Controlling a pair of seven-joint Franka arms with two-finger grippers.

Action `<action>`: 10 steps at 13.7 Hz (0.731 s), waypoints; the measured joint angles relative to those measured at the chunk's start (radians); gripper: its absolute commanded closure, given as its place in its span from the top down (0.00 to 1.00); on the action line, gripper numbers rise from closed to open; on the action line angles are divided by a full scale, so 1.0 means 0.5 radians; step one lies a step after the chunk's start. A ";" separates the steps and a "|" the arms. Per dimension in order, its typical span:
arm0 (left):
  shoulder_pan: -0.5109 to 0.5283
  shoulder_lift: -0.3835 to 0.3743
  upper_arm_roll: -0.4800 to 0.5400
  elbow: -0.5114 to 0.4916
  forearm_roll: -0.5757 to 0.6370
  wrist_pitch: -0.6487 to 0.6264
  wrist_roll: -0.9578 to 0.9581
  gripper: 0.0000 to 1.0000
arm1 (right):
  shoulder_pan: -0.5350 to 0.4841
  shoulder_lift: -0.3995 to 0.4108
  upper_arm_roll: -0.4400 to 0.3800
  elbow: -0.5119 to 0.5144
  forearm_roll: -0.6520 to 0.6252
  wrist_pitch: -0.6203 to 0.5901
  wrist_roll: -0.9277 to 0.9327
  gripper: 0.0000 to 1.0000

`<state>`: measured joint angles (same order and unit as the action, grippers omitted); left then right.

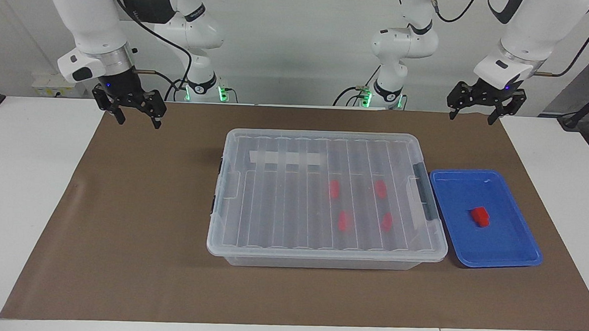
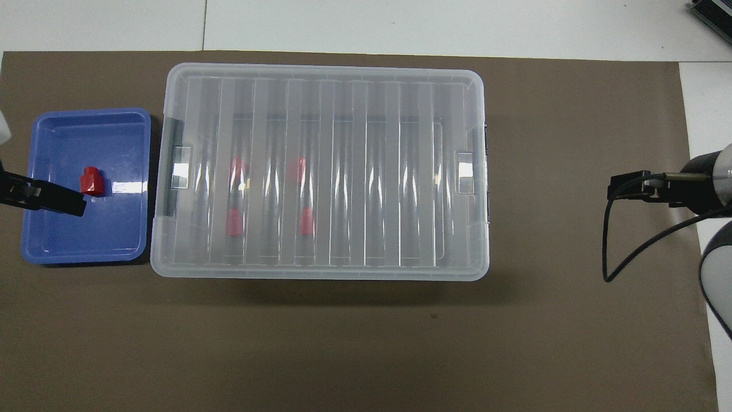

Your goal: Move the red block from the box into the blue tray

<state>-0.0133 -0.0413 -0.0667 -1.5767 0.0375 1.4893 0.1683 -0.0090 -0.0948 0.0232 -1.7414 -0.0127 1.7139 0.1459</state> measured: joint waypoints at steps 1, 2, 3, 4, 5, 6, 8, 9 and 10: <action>0.000 0.000 0.000 0.000 0.000 0.000 0.000 1.00 | 0.003 0.024 0.005 0.069 0.000 -0.050 0.000 0.95; 0.000 0.000 -0.002 0.000 0.000 0.000 0.000 1.00 | 0.004 0.044 0.008 0.115 -0.001 -0.088 0.000 0.95; 0.000 0.000 -0.006 -0.001 0.000 0.001 0.000 1.00 | 0.003 0.059 0.008 0.152 -0.003 -0.127 0.000 0.95; 0.000 0.000 -0.009 -0.001 0.000 0.001 0.000 1.00 | 0.003 0.070 0.008 0.187 -0.004 -0.164 0.000 0.95; 0.000 0.000 -0.011 -0.001 0.000 0.002 0.000 1.00 | 0.003 0.082 0.008 0.221 -0.004 -0.203 0.000 0.96; 0.000 0.000 -0.011 -0.001 0.000 0.004 0.000 1.00 | 0.003 0.092 0.007 0.247 -0.004 -0.234 0.000 0.99; 0.000 0.000 -0.010 -0.003 0.000 0.015 0.000 1.00 | 0.001 0.106 0.007 0.267 -0.004 -0.273 -0.007 1.00; -0.001 0.001 -0.009 -0.004 0.000 0.019 0.000 1.00 | 0.001 0.112 0.007 0.267 -0.004 -0.285 -0.023 1.00; -0.008 0.001 -0.002 -0.006 0.000 0.024 0.000 1.00 | 0.000 0.117 0.007 0.267 -0.004 -0.288 -0.039 1.00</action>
<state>-0.0172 -0.0407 -0.0675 -1.5796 0.0375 1.5011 0.1683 -0.0088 -0.0363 0.0267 -1.6079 -0.0147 1.5697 0.1266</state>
